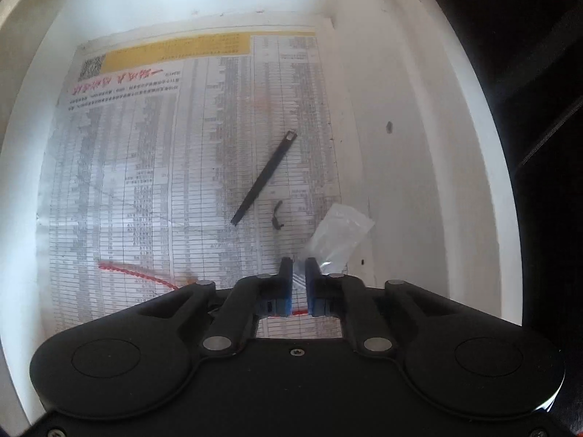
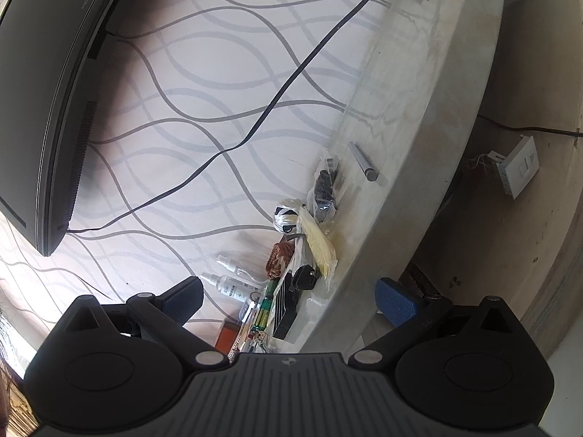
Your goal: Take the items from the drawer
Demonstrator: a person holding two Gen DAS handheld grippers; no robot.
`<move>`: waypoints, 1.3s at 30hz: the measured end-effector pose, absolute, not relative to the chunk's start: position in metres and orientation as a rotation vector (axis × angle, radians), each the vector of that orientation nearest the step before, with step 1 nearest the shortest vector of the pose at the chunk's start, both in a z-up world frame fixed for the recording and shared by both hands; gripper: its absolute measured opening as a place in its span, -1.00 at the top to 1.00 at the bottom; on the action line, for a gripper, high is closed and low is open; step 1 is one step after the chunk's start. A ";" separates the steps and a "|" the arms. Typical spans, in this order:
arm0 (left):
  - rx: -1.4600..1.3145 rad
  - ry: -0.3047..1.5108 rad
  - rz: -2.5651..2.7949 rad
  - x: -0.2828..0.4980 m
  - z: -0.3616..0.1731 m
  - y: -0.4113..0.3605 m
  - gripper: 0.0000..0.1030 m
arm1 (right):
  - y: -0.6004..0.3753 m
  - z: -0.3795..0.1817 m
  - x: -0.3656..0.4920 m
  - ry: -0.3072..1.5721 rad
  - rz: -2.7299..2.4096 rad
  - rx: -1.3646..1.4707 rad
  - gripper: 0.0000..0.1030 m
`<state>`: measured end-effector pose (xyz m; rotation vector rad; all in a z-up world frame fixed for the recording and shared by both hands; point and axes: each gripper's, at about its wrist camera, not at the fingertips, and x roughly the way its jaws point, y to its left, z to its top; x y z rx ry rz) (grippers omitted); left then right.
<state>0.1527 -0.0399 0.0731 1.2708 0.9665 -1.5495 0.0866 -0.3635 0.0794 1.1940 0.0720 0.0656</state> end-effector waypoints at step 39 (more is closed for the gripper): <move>1.330 0.986 -1.623 0.188 0.076 -0.042 1.00 | -0.372 0.074 0.088 0.073 0.085 1.217 -1.00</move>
